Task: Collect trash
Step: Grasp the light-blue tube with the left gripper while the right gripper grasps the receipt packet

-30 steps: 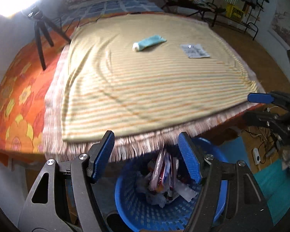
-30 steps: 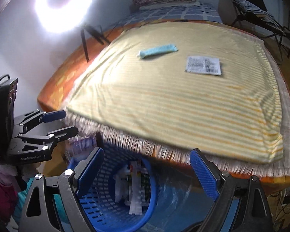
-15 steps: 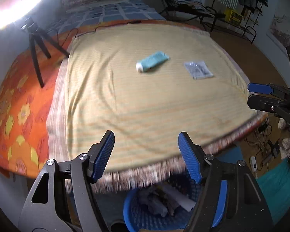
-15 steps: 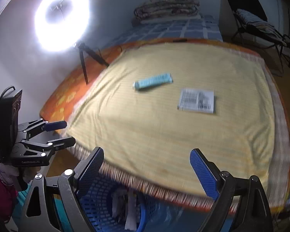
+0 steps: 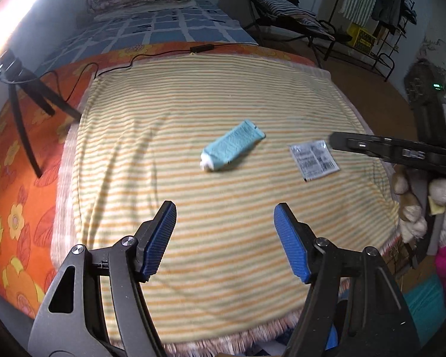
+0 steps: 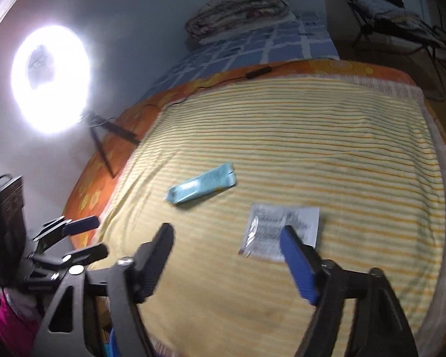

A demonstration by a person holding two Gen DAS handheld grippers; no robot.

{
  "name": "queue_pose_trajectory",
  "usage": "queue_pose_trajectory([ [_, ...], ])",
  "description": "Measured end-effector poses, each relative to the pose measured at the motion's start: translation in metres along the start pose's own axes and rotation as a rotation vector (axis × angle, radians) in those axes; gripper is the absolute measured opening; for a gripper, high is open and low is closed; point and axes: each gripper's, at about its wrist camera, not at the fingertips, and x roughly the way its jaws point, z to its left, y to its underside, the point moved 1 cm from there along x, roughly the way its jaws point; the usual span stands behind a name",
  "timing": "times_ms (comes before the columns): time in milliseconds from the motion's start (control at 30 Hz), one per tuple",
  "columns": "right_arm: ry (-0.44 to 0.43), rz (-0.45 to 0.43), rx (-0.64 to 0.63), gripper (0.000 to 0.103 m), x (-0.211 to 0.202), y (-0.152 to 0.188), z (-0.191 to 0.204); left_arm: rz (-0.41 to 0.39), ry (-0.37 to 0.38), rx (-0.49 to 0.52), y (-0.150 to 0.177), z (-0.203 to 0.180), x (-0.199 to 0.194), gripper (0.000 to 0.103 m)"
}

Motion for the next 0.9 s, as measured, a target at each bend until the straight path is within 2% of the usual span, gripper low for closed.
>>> queue_pose_trajectory([
  [133,0.01,0.02,0.031,0.066,0.028,-0.016,-0.016,-0.009,0.017,-0.027,-0.012,0.002,0.009,0.07],
  [400,0.022,0.064,0.095,0.066,0.067,-0.026,-0.038,-0.023,0.065,-0.088,-0.04,0.008,0.03,0.07],
  [567,-0.004,0.098,0.085,0.066,0.067,-0.025,-0.042,-0.019,0.076,-0.116,-0.056,0.009,0.049,0.07],
  [800,-0.081,0.197,0.09,0.067,0.049,-0.001,-0.043,0.019,0.05,-0.11,-0.067,0.006,0.085,0.07],
  [900,-0.075,0.21,0.05,0.067,0.044,0.008,-0.038,0.039,0.035,-0.083,-0.07,0.001,0.098,0.07],
])
